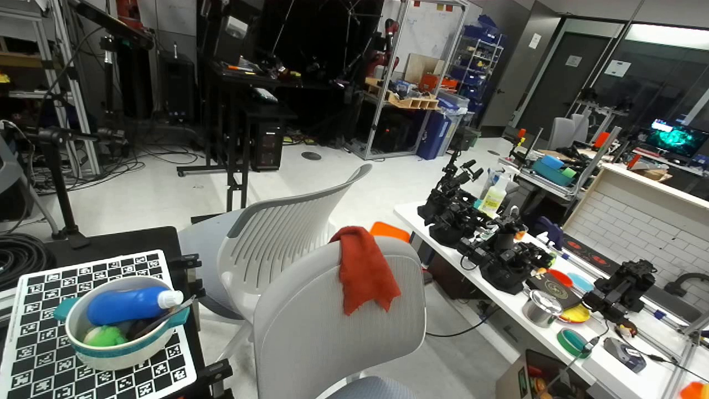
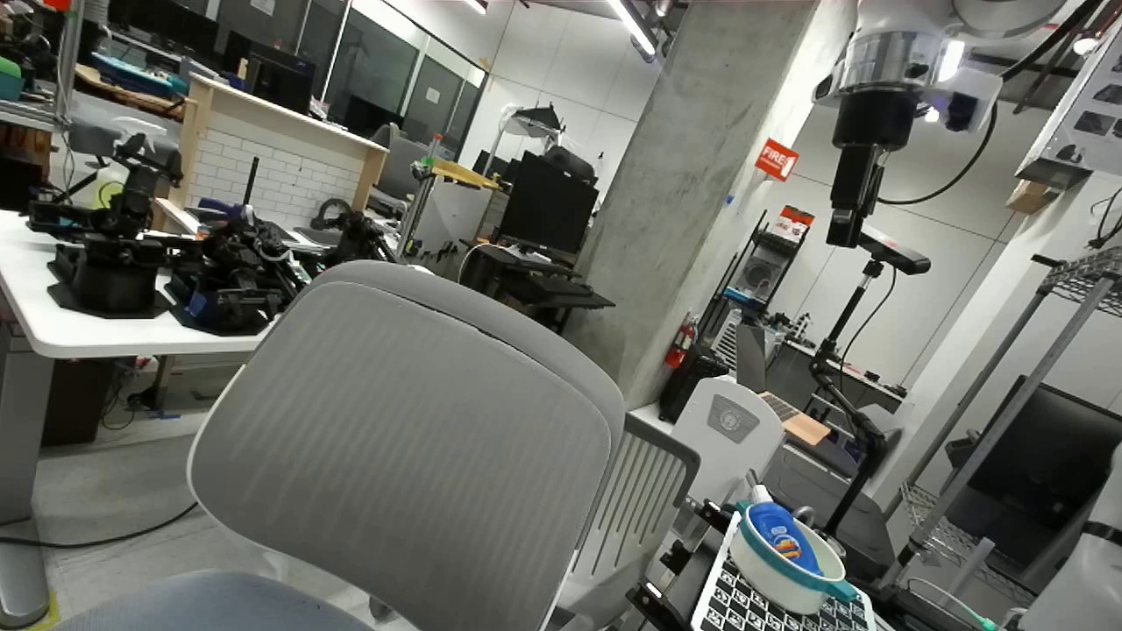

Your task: Put the cloth on the chair

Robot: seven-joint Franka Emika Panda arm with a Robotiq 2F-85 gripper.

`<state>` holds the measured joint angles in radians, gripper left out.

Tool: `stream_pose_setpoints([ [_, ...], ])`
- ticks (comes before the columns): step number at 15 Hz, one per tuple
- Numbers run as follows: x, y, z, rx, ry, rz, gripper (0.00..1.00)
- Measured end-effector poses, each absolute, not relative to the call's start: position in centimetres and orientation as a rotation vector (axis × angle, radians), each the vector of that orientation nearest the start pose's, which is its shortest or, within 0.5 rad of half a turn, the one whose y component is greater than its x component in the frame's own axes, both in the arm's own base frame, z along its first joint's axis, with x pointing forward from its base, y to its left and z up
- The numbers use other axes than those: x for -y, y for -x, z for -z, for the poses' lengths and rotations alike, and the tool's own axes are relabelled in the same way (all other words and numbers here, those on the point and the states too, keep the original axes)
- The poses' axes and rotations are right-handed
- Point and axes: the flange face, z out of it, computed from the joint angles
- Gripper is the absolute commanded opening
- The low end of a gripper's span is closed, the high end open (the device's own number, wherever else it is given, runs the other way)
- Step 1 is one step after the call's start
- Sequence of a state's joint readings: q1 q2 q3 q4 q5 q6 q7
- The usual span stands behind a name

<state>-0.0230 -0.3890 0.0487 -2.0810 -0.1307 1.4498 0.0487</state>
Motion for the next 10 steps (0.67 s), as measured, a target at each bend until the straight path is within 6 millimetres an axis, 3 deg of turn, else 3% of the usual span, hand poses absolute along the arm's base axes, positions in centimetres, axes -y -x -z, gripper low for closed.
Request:
stream_pose_setpoints([
  [2,0.3,-42.4,-56.4,-0.038,3.284,-0.328,1.0],
  [6,1.6,-48.1,-54.6,-0.022,3.297,-0.109,1.0],
  [10,2.8,-54.1,-50.8,-0.028,3.286,0.061,1.0],
])
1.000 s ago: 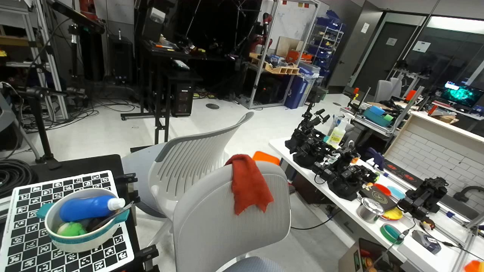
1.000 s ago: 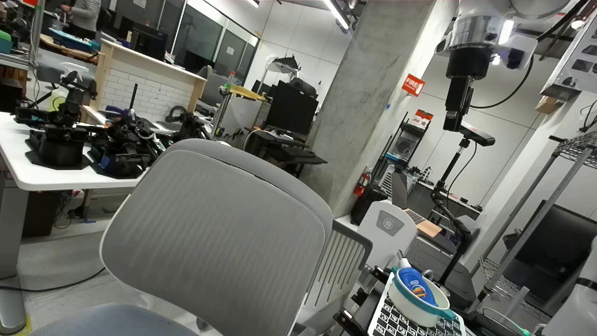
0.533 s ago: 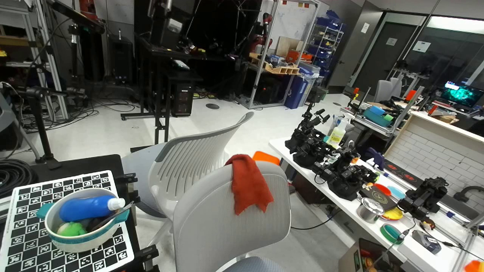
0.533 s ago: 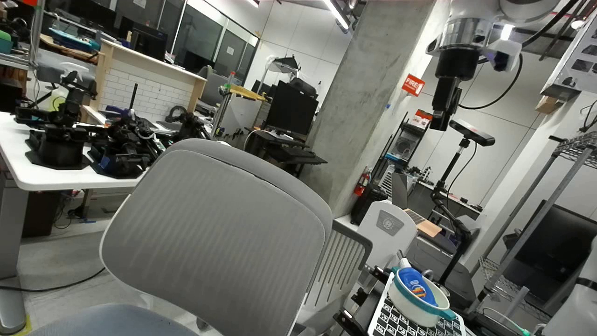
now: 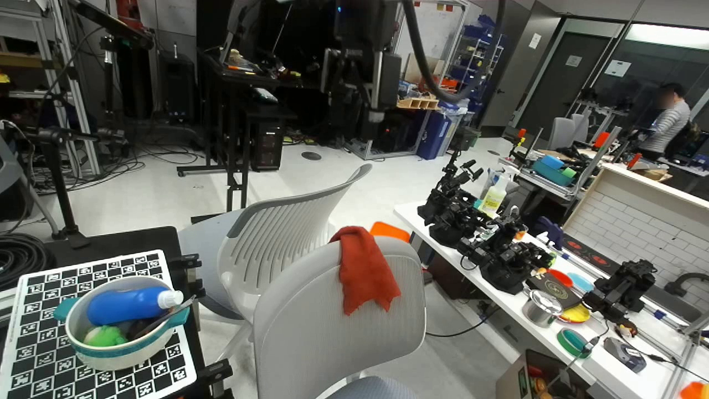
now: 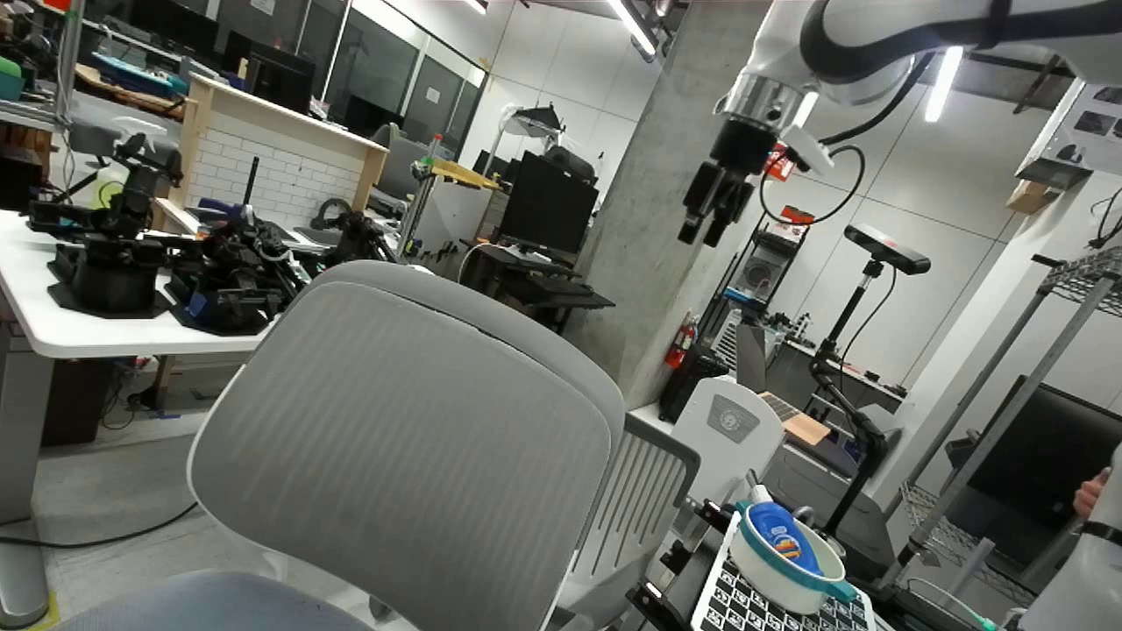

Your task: Put the cloth on the chair

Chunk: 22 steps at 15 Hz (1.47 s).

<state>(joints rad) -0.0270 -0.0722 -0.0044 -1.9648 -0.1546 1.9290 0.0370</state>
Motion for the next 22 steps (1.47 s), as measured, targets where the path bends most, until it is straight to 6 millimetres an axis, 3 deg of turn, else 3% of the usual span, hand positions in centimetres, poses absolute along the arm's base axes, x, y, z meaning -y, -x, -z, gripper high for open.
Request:
stream_pose_setpoints([
  [5,2.6,-60.6,-44.0,-0.055,3.273,0.145,1.0],
  [9,1.3,-64.3,-38.6,-0.144,3.266,0.107,1.0],
  [13,-0.5,-66.5,-33.6,-0.261,3.26,0.028,1.0],
  [18,-1.4,-67.5,-28.4,-0.388,3.255,-0.062,1.0],
  [19,-1.4,-67.6,-27.4,-0.413,3.252,-0.083,0.93],
  [20,-1.4,-67.7,-26.5,-0.441,3.246,-0.107,0.74],
  [22,-1.3,-67.8,-24.9,-0.495,3.231,-0.153,0.58],
])
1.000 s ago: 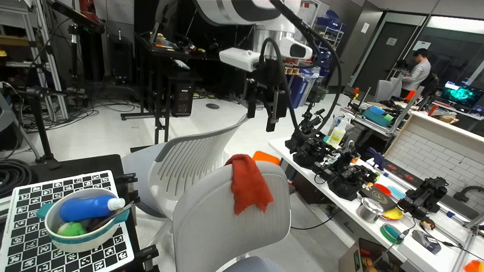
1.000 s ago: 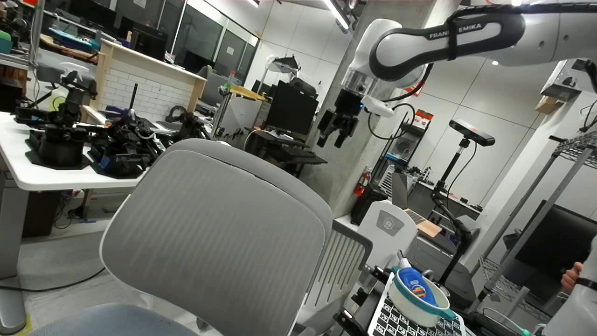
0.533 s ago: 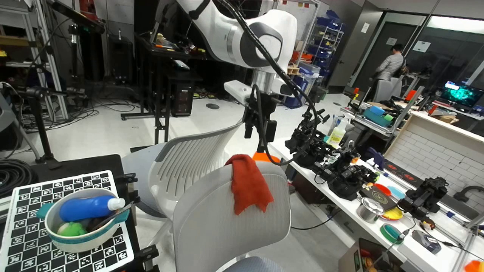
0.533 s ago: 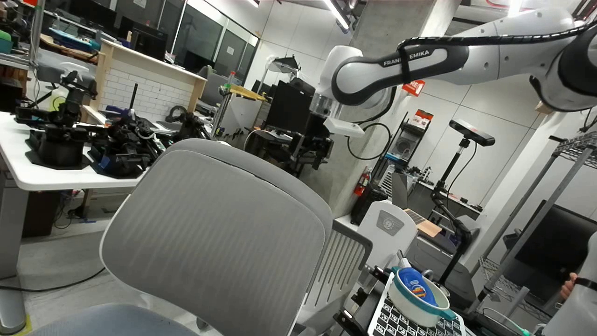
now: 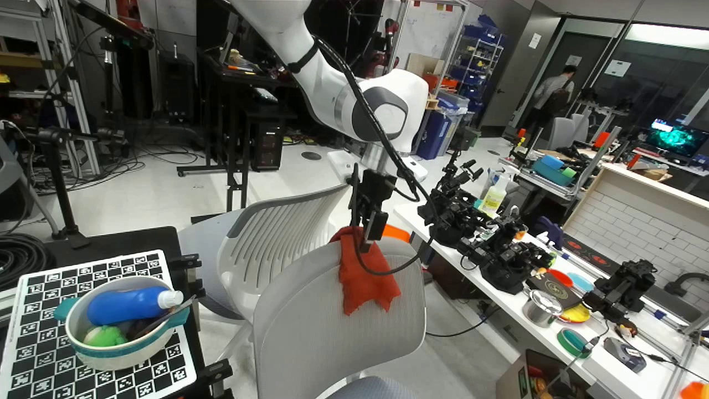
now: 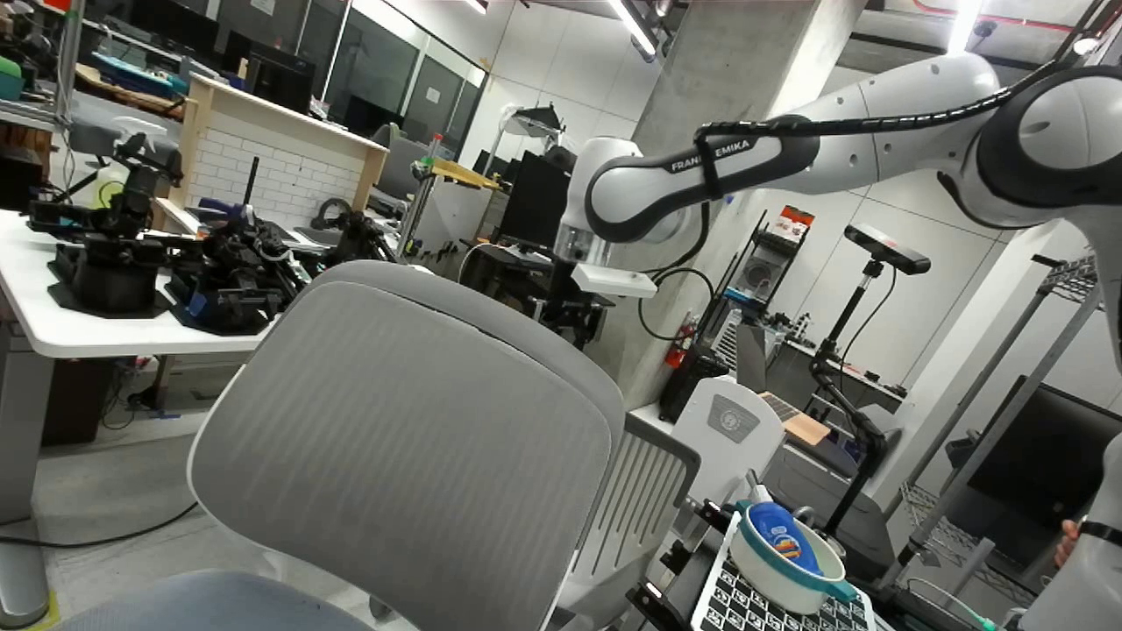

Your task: Put the cloth on the chair

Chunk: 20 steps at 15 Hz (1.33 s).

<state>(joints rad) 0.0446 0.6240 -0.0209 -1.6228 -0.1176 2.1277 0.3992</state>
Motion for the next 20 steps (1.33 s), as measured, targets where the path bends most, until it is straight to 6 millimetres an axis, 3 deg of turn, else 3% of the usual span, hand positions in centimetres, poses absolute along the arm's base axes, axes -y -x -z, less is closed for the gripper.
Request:
stream_pose_setpoints([
  [4,-1.1,-68.0,-23.6,-0.57,3.2,-0.216,0.27],
  [8,-1.0,-68.4,-24.4,-0.583,3.197,-0.22,0.03],
  [15,-1.3,-68.6,-25.2,-0.557,3.236,-0.204,0.04],
  [20,-3.0,-68.0,-26.0,-0.47,3.3,-0.182,0.04],
])
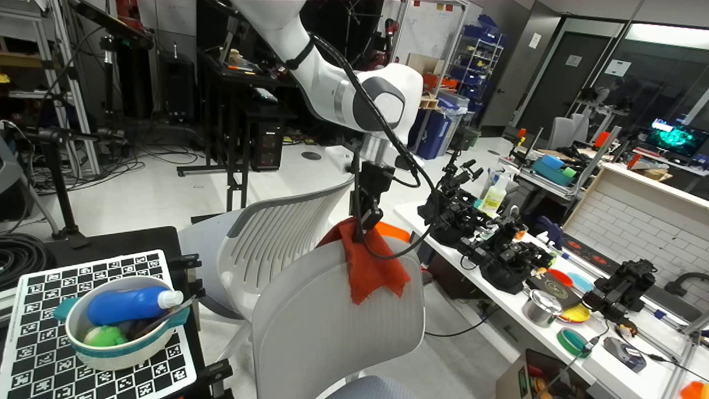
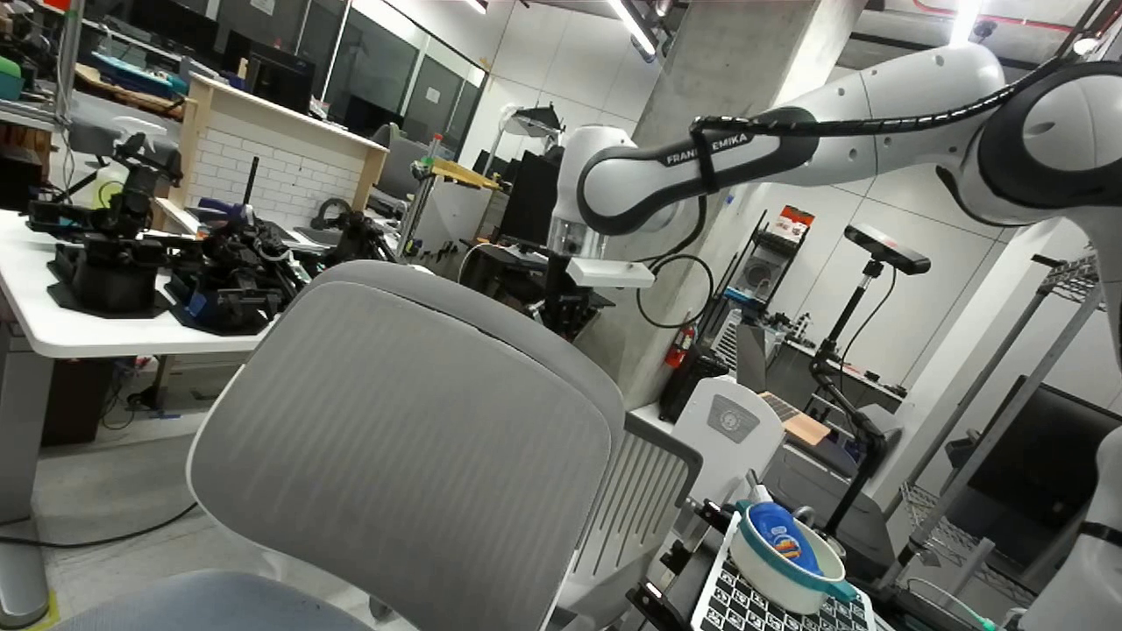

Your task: Put the cloth on the chair

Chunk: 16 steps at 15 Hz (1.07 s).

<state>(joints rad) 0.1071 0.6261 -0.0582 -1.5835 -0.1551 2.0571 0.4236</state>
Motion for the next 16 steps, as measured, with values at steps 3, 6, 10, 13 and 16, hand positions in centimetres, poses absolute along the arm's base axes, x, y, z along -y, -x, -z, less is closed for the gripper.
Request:
stream_pose_setpoints([
  [3,-6.0,-68.1,-32.2,-0.411,3.292,-0.037,0.04],
  [6,-8.3,-67.3,-40.3,-0.372,3.275,0.096,0.04],
  [10,-9.5,-65.5,-49.8,-0.357,3.244,0.218,0.04],
  [13,-10.2,-64.7,-53.7,-0.344,3.223,0.287,0.04],
  [16,-11.1,-64.6,-57.0,-0.328,3.197,0.365,0.04],
])
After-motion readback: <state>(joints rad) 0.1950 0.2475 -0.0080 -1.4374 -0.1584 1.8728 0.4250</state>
